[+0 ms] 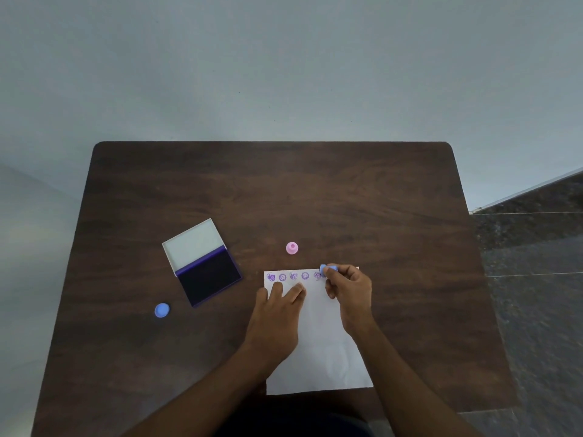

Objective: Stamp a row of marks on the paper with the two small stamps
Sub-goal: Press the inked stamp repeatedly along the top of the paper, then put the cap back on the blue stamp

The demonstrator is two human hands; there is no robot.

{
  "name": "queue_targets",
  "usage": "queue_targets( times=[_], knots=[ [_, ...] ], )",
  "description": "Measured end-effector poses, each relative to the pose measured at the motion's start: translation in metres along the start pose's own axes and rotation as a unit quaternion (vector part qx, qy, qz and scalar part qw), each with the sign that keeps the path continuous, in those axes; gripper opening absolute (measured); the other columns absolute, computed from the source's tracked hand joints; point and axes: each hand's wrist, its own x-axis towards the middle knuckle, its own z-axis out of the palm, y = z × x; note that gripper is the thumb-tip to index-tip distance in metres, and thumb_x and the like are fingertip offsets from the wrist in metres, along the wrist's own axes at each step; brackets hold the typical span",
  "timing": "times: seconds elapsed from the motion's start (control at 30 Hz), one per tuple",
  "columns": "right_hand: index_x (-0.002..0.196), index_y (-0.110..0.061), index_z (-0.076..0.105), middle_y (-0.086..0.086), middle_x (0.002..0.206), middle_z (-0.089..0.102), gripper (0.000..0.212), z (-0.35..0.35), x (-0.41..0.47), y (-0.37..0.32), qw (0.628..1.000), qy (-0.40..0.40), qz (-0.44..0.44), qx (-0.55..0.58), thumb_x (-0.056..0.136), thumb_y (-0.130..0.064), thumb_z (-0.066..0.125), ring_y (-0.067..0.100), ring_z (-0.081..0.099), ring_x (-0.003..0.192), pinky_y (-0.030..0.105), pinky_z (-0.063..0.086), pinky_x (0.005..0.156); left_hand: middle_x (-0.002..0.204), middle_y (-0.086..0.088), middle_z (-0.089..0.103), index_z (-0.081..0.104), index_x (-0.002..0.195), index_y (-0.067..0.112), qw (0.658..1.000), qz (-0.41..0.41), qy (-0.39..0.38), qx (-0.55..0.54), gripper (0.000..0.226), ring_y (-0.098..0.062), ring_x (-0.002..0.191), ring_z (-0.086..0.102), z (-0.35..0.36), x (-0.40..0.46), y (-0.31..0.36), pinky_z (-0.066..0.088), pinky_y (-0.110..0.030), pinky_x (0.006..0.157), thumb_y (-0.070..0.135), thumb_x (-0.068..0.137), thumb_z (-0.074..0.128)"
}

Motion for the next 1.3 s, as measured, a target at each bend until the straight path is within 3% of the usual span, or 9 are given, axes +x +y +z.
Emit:
queue_targets(
  times=[0.17,0.43,0.53,0.6,0.67,0.83,1.03,1.2,1.3],
  knots=[
    [0.084,-0.007,0.073,0.016,0.066,0.069,0.013,0.002,0.005,-0.001,1.000,-0.004,0.002,-0.030,0.079,-0.018,0.078,0.014,0.051,0.047,0.026,0.046,0.050,0.159,0.002,0.025,0.020,0.152,0.025,1.000,0.001,-0.004,-0.007,0.065,-0.026,0.143,0.026,-0.001,0.000,0.000,0.023,-0.048,0.116,0.029,0.095,0.052],
    [0.083,-0.004,0.073,0.020,0.066,0.065,0.012,0.001,0.000,-0.006,1.000,-0.016,0.003,0.008,0.078,-0.014,0.078,0.015,0.046,0.048,0.027,0.040,0.047,0.156,0.004,0.034,0.030,0.149,0.024,0.995,0.010,0.077,-0.056,0.056,-0.020,0.136,0.037,-0.002,-0.004,-0.007,0.028,-0.038,0.112,0.034,0.097,0.047],
    [0.082,-0.005,0.073,0.021,0.066,0.064,0.011,0.001,-0.005,-0.010,1.000,-0.025,-0.003,0.000,0.078,-0.014,0.078,0.015,0.045,0.048,0.027,0.039,0.047,0.129,0.004,0.065,0.061,0.128,0.022,0.989,0.016,0.117,-0.089,0.048,-0.019,0.111,0.061,-0.004,-0.010,-0.012,0.047,-0.035,0.093,0.033,0.082,0.069],
    [0.083,-0.005,0.073,0.021,0.067,0.065,0.012,0.004,-0.009,-0.014,0.999,-0.035,-0.010,-0.009,0.078,-0.015,0.077,0.015,0.045,0.048,0.027,0.040,0.047,0.109,0.006,0.073,0.072,0.110,0.023,0.982,0.022,0.152,-0.114,0.039,-0.016,0.093,0.068,0.000,-0.014,-0.015,0.050,-0.028,0.079,0.032,0.072,0.076],
    [0.085,-0.007,0.074,0.017,0.068,0.067,0.010,0.009,-0.015,-0.017,0.998,-0.053,-0.017,-0.028,0.079,-0.016,0.076,0.016,0.049,0.050,0.027,0.043,0.050,0.109,0.007,0.074,0.072,0.108,0.024,0.976,0.017,0.158,-0.150,0.031,-0.015,0.092,0.067,0.001,-0.021,-0.017,0.043,-0.024,0.082,0.032,0.079,0.067],
    [0.092,-0.016,0.074,0.001,0.086,0.075,0.012,0.036,-0.036,-0.022,0.990,-0.107,-0.026,-0.084,0.081,-0.019,0.075,0.017,0.063,0.063,0.020,0.052,0.059,0.142,0.010,0.052,0.052,0.136,0.028,0.961,-0.081,0.124,-0.234,0.038,-0.010,0.125,0.047,0.003,-0.039,-0.027,0.024,-0.021,0.108,0.035,0.100,0.044],
    [0.094,-0.017,0.073,-0.003,0.088,0.076,0.015,0.071,-0.063,-0.020,0.979,-0.168,-0.049,-0.107,0.079,-0.018,0.077,0.017,0.071,0.070,0.019,0.057,0.065,0.108,0.007,0.066,0.068,0.111,0.026,0.909,-0.138,0.229,-0.319,0.031,-0.015,0.104,0.058,-0.008,-0.072,-0.059,0.047,-0.034,0.093,0.009,0.088,0.057],
    [0.094,-0.023,0.071,-0.003,0.088,0.076,0.016,0.094,-0.076,-0.021,0.963,-0.228,-0.043,-0.134,0.079,-0.022,0.076,0.020,0.073,0.075,0.031,0.061,0.076,0.105,0.006,0.067,0.069,0.108,0.022,0.869,-0.184,0.272,-0.370,0.028,-0.015,0.101,0.061,-0.004,-0.091,-0.085,0.049,-0.030,0.090,0.006,0.089,0.057],
    [0.100,-0.023,0.071,-0.004,0.089,0.076,0.023,0.107,-0.081,-0.022,0.954,-0.243,-0.034,-0.171,0.078,-0.030,0.077,0.019,0.073,0.077,0.035,0.060,0.082,0.121,-0.002,0.064,0.063,0.121,0.017,0.855,-0.232,0.245,-0.394,0.028,-0.017,0.114,0.057,0.005,-0.096,-0.093,0.043,-0.029,0.101,0.013,0.094,0.056]
  ],
)
